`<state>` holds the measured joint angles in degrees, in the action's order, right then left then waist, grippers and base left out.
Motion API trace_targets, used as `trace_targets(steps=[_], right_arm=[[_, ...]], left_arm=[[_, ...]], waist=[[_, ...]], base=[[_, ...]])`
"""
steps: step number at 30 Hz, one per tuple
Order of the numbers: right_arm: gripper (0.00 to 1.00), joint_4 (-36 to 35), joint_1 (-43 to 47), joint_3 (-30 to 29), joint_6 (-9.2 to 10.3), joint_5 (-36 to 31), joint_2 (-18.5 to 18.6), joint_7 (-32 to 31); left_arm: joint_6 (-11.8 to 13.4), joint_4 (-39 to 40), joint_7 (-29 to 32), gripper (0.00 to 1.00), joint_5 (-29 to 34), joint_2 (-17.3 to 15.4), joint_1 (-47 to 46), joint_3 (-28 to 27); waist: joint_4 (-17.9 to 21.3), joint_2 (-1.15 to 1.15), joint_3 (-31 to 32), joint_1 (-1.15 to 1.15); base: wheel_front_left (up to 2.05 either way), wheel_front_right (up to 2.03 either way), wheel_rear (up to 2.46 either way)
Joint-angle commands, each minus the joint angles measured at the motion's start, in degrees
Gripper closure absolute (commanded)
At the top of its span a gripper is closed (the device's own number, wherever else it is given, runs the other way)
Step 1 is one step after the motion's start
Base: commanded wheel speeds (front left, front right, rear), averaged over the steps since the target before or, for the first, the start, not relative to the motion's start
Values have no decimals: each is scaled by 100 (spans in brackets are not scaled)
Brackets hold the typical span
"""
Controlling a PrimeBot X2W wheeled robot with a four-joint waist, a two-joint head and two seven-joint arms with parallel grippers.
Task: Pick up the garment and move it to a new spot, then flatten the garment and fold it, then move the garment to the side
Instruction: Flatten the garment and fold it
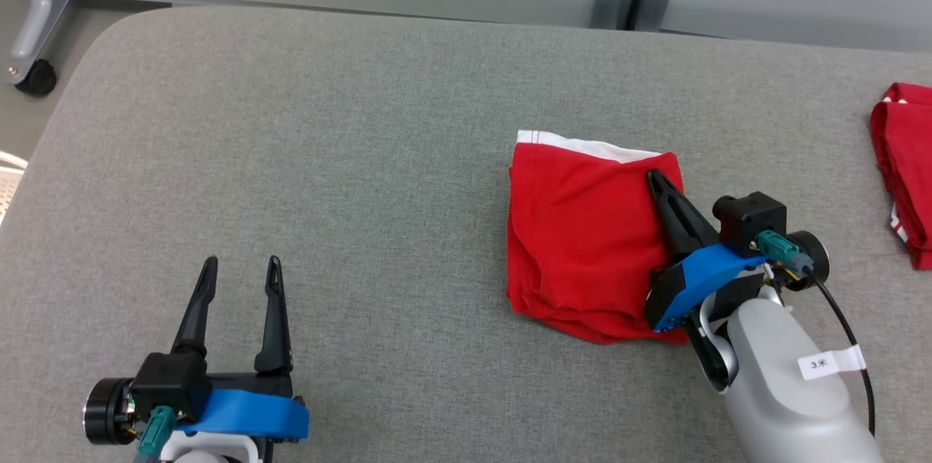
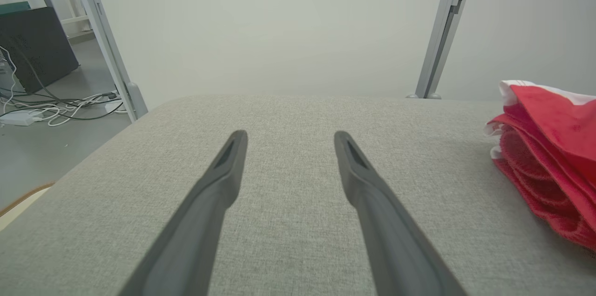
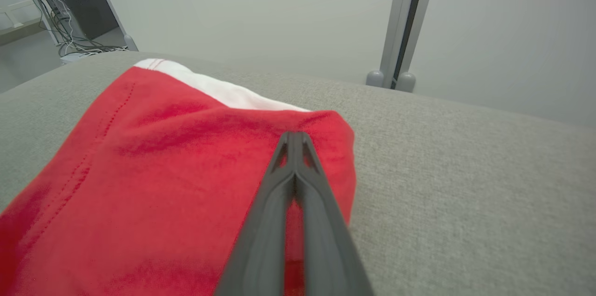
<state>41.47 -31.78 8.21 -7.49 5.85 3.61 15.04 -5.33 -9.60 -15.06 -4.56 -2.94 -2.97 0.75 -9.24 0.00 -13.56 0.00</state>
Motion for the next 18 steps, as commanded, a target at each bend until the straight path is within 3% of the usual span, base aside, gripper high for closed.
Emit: trace_targets(steps=[1, 5, 18], right_arm=[[100, 56, -96, -38, -1, -57, -31, 19], [100, 237, -257, 6, -1, -190, -72, 18], [100, -143, 23, 1844, -1, 874, -66, 18]], left_arm=[[12, -7, -15, 0, -15, 8, -131, 11], [26, -23, -15, 0, -51, 8, -172, 68], [100, -68, -15, 0, -139, 8, -248, 235]], waist=[[-39, 0, -51, 0], [-95, 0, -127, 0], [-228, 0, -157, 0]], base=[[0, 0, 0], [0, 0, 0], [0, 0, 0]])
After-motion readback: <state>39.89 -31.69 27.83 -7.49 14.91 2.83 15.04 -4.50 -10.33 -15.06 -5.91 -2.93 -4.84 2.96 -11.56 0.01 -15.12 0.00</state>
